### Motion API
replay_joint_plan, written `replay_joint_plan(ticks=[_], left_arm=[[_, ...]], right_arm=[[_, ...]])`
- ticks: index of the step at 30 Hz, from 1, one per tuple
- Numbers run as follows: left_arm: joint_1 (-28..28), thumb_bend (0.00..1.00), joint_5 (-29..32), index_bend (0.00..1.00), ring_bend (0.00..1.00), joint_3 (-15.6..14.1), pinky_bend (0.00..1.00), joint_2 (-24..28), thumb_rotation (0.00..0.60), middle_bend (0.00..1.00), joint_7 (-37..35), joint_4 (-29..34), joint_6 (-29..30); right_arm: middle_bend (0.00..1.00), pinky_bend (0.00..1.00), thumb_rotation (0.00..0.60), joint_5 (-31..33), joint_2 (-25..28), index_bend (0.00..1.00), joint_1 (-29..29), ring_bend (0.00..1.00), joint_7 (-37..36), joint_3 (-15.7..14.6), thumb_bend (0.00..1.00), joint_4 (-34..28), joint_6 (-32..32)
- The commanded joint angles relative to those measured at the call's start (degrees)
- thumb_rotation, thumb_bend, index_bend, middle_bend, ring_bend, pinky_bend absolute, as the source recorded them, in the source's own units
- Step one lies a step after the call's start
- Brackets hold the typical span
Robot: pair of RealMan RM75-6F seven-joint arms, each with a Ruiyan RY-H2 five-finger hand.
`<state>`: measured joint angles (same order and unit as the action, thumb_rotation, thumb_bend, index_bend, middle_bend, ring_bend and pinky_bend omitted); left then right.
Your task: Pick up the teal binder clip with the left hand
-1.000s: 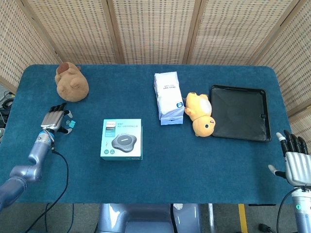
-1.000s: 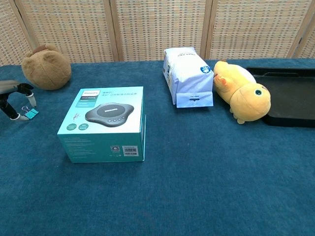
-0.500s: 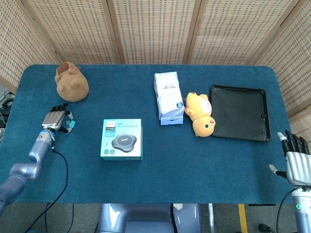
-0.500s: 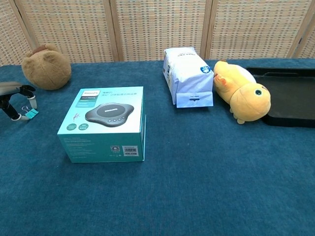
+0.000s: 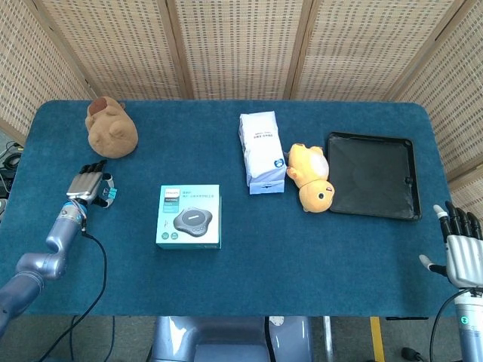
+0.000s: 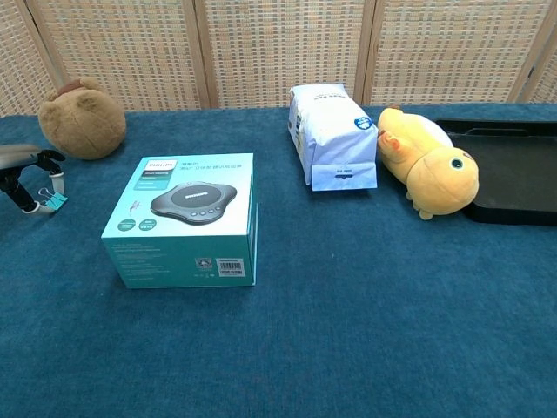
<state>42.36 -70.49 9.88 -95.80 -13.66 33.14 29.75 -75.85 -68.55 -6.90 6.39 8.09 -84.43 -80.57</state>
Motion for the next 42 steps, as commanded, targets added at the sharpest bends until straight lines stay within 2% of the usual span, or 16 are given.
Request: replay_joint_plan(ticks=[1,11,15,22,31,36,42], left_arm=[[-0.39,0.33,-0.33,0.54,0.0,0.01,0.0,0.72,0.6,0.0,-0.4,1.3,1.05],[-3.68,0.34,-3.8,0.55,0.0,-1.11,0.0,7.57,0.6,0.0,-2.74,14.19,9.19],[-4.71,0.34,-5.16,0.55,0.0,-1.89,0.0,10.57,0.6,0.0,-0.78,21.14,12.49],[-4.79,0.34,-5.16,0.56,0.0,-2.56,0.0,12.94,0.6,0.0,3.32,30.78,13.88],[-3.79,0.34,-2.53,0.56,0.0,-2.42,0.0,10.41,0.6,0.0,9.07,33.6,13.72],[-3.48,0.33,-0.68,0.56,0.0,-2.42,0.0,7.76,0.6,0.0,12.76,32.88,14.31],[-3.69,0.33,0.81,0.56,0.0,-2.24,0.0,5.73,0.6,0.0,13.68,32.66,14.92]], right_arm=[[0.0,0.0,0.6,-0.03,0.08,0.08,0.01,0.0,-0.08,0.02,0.0,-0.06,-0.05],[0.0,0.0,0.6,-0.27,0.69,0.08,0.22,0.0,-0.95,-0.05,0.0,-0.77,-0.19],[0.0,0.0,0.6,-0.57,1.03,0.08,0.36,0.0,-1.32,-0.09,0.0,-1.29,-0.47],[0.0,0.0,0.6,-0.72,1.56,0.09,0.56,0.0,-1.98,-0.06,0.0,-1.82,-0.72],[0.0,0.0,0.6,-0.56,1.9,0.09,0.6,0.0,-2.49,0.05,0.0,-1.98,-0.61],[0.0,0.0,0.6,-0.44,2.1,0.09,0.64,0.0,-3.11,0.13,0.0,-1.89,-0.51],[0.0,0.0,0.6,-0.46,2.31,0.09,0.65,0.0,-3.6,0.2,0.0,-1.96,-0.48]])
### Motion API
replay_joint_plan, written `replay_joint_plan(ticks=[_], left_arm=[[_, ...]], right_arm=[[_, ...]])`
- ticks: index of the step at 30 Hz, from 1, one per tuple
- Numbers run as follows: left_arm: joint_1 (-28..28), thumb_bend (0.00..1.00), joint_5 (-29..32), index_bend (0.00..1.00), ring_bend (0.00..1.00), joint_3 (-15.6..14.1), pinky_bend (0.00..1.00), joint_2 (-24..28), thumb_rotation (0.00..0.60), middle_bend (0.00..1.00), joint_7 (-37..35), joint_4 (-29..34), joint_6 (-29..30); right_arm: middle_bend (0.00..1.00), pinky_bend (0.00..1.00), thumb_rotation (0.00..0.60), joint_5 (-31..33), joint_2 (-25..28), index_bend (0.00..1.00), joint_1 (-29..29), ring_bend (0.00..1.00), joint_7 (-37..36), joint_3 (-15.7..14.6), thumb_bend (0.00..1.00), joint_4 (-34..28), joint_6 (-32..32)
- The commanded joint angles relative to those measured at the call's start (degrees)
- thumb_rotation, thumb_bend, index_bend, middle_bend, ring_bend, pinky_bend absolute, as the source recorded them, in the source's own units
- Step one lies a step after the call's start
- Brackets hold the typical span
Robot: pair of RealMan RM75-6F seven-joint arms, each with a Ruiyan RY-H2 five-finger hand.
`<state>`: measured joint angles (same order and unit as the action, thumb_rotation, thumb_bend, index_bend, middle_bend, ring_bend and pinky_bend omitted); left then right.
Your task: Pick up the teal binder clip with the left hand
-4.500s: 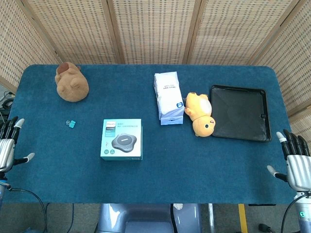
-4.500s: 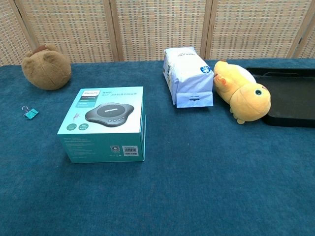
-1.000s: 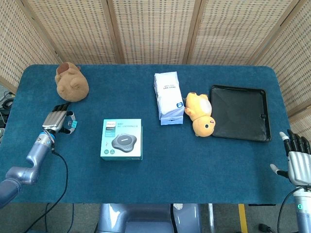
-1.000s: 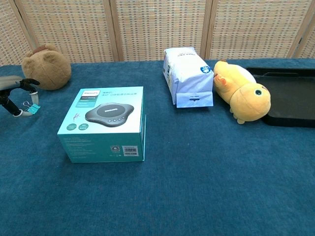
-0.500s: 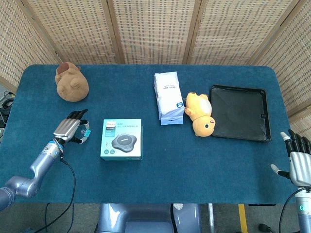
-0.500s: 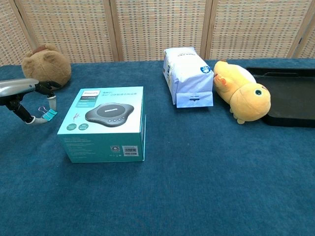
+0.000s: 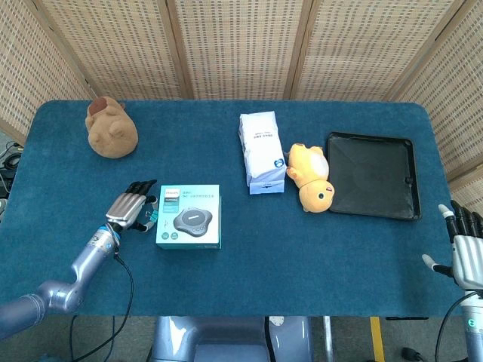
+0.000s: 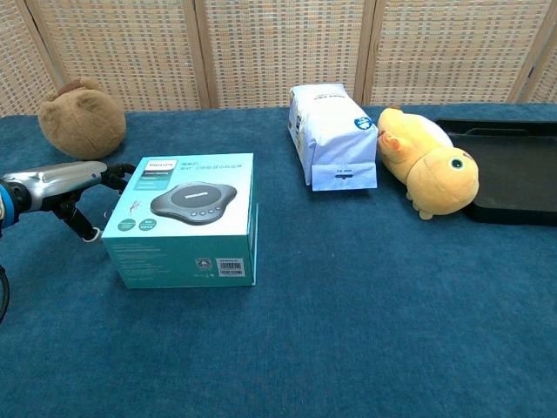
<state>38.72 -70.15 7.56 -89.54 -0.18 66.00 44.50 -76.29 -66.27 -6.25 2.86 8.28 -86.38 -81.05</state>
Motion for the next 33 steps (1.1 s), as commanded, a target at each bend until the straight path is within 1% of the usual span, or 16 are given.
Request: replay_joint_plan(ticks=[1,6,8,11,13,15,20,23,24,26,28,29,33], left_arm=[[-0.06,0.33,0.59,0.56,0.0,0.12,0.0,-0.7,0.6,0.0,0.13,-0.25,0.17],[-0.06,0.33,0.76,0.55,0.0,0.02,0.0,-1.73,0.6,0.0,-0.77,-0.81,-0.05],[0.01,0.32,0.62,0.53,0.0,-0.07,0.0,-2.06,0.6,0.0,-1.12,-1.16,-0.16],[-0.02,0.23,0.2,0.42,0.0,-0.23,0.0,-2.25,0.6,0.0,-1.77,-1.69,-0.05],[-0.05,0.18,-0.09,0.33,0.0,-0.21,0.0,-1.84,0.6,0.0,-2.98,-1.5,-0.29],[-0.15,0.17,-0.68,0.3,0.0,-0.24,0.0,-0.95,0.6,0.0,-4.73,-0.75,-0.52],[-1.09,0.17,-1.73,0.28,0.0,0.06,0.0,2.09,0.6,0.0,-8.04,1.67,0.78],[-2.98,0.17,-2.11,0.26,0.0,0.88,0.0,6.29,0.6,0.0,-10.18,5.2,4.07],[-4.35,0.17,-1.99,0.24,0.0,1.56,0.0,9.14,0.6,0.0,-10.4,6.88,6.69],[-7.47,0.17,-2.39,0.15,0.0,1.56,0.0,15.37,0.6,0.0,-9.86,12.85,11.26],[-9.4,0.16,-2.38,0.02,0.0,1.75,0.0,18.18,0.6,0.0,-9.46,15.82,14.42],[-10.91,0.15,-2.51,0.0,0.0,1.75,0.0,19.53,0.6,0.0,-8.91,17.09,17.06],[-15.27,0.11,-2.16,0.0,0.0,0.93,0.0,22.45,0.6,0.0,-6.03,20.72,23.38]], right_arm=[[0.0,0.0,0.6,-0.03,0.05,0.09,0.01,0.0,-0.1,0.02,0.0,0.0,-0.02],[0.0,0.0,0.6,-0.05,0.14,0.09,0.03,0.0,-0.37,0.02,0.0,0.03,-0.01],[0.0,0.0,0.6,-0.08,0.18,0.09,0.04,0.0,-0.39,0.02,0.0,-0.04,-0.03],[0.0,0.0,0.6,-0.08,0.26,0.09,0.08,0.0,-0.49,0.06,0.0,-0.07,-0.12],[0.0,0.0,0.6,-0.01,0.24,0.09,0.13,0.0,-0.4,0.18,0.0,0.0,-0.36],[0.0,0.0,0.6,0.02,0.22,0.09,0.16,0.0,-0.4,0.25,0.0,-0.02,-0.5],[0.0,0.0,0.6,-0.31,0.24,0.09,0.25,0.0,-0.14,0.15,0.0,-0.22,-0.84],[0.0,0.0,0.6,-0.75,0.31,0.09,0.38,0.0,-0.02,-0.02,0.0,-0.63,-1.22],[0.0,0.0,0.6,-1.09,0.39,0.09,0.43,0.0,-0.07,-0.15,0.0,-0.89,-1.38],[0.0,0.0,0.6,-1.57,0.56,0.09,0.55,0.0,-0.12,-0.33,0.0,-1.27,-1.69],[0.0,0.0,0.6,-1.75,0.65,0.09,0.59,0.0,-0.21,-0.41,0.0,-1.48,-1.75],[0.0,0.0,0.6,-1.89,0.71,0.09,0.6,0.0,-0.24,-0.47,0.0,-1.6,-1.76],[0.0,0.0,0.6,-2.43,0.81,0.09,0.57,0.0,-0.19,-0.67,0.0,-1.92,-1.86]])
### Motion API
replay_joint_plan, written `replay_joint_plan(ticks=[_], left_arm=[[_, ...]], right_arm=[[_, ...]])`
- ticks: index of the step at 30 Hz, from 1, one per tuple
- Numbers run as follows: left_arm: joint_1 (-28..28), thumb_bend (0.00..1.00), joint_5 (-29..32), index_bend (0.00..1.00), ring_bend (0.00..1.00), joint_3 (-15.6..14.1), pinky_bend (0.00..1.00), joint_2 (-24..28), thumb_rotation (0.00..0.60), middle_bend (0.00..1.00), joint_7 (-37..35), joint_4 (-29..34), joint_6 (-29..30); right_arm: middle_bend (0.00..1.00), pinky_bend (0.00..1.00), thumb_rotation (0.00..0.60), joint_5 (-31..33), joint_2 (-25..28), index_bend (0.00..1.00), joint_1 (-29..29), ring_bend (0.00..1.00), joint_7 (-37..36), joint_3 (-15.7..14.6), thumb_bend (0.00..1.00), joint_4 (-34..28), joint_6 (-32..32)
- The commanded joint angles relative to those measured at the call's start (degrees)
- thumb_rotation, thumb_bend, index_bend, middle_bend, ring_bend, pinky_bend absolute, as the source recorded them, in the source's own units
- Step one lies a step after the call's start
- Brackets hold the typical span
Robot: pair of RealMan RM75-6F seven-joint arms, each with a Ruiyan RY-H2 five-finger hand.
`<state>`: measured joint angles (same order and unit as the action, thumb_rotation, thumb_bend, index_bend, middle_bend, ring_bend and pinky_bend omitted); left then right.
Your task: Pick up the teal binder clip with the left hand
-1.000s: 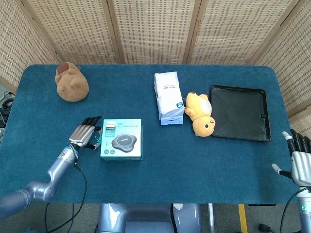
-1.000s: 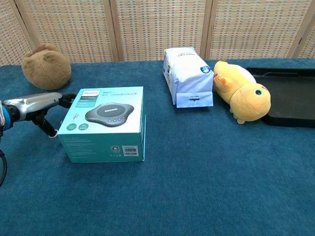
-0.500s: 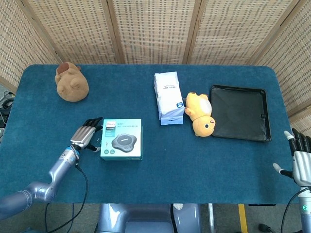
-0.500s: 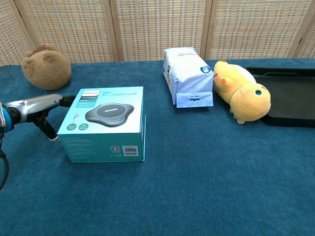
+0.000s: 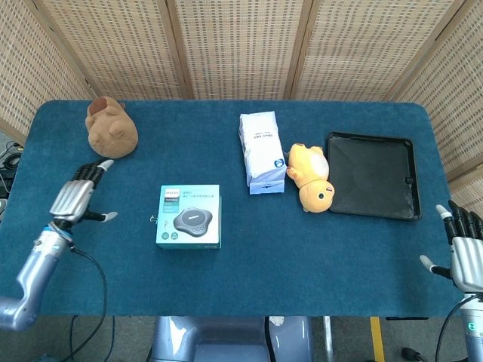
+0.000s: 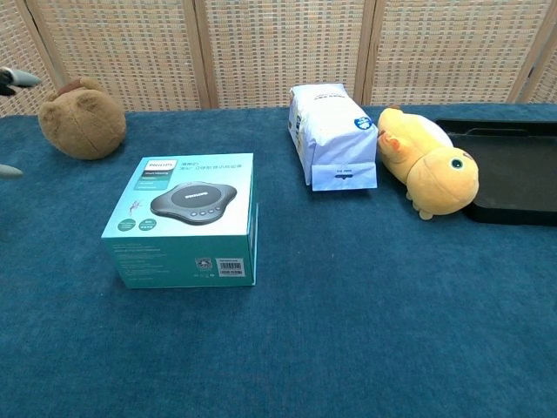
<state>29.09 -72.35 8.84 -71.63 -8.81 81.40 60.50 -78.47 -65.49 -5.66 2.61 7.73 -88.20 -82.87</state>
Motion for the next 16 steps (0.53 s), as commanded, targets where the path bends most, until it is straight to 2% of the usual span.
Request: replay_joint_plan(ticks=[1,5,9,16], left_arm=[[-6.37,0.1,0.12,0.0,0.0,-0.61,0.0,5.02,0.6,0.0,2.99,6.04,8.21],[-10.61,0.09,-0.45,0.0,0.0,-2.22,0.0,6.85,0.6,0.0,4.74,9.6,13.6],[-16.14,0.09,-3.93,0.0,0.0,-5.36,0.0,7.35,0.6,0.0,6.5,11.79,21.17],[-18.69,0.08,-5.75,0.0,0.0,-7.32,0.0,8.12,0.6,0.0,8.46,12.85,22.66]], right_arm=[[0.0,0.0,0.6,-0.39,0.01,0.09,-0.04,0.0,0.16,-0.19,0.0,-0.07,-0.05],[0.0,0.0,0.6,-0.95,-0.03,0.09,-0.04,0.0,0.37,-0.42,0.0,-0.25,-0.23],[0.0,0.0,0.6,-1.95,0.33,0.09,0.25,0.0,0.24,-0.62,0.0,-0.78,-1.2],[0.0,0.0,0.6,-2.67,0.75,0.09,0.52,0.0,0.21,-0.95,0.0,-1.25,-1.67]])
